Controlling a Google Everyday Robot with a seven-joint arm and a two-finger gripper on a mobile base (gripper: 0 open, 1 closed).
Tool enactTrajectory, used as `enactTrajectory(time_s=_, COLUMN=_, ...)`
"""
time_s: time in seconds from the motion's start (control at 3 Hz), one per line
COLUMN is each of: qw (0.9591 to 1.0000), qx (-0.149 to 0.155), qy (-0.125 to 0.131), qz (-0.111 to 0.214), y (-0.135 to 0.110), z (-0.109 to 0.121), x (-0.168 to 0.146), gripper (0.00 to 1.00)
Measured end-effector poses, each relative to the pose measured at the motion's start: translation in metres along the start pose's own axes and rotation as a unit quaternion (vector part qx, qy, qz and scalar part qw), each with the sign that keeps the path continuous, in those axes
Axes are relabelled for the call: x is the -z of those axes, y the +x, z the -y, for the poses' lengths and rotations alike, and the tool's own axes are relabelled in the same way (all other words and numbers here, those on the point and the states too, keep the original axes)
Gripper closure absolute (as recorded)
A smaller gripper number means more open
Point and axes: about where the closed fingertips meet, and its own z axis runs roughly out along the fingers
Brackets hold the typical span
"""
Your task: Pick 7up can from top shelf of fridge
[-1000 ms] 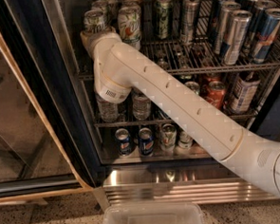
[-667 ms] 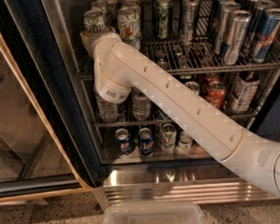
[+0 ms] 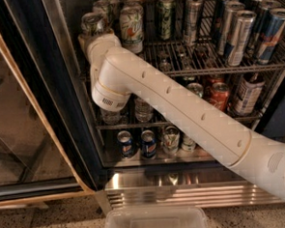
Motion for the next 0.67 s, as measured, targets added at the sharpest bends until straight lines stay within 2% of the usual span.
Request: enactTrajectory(time_s=0.67, qw=1.0000, qx=0.002, qy=-0.002, qz=0.005, y=-0.0071, z=-0.0104, x=0.0170, gripper=1.00)
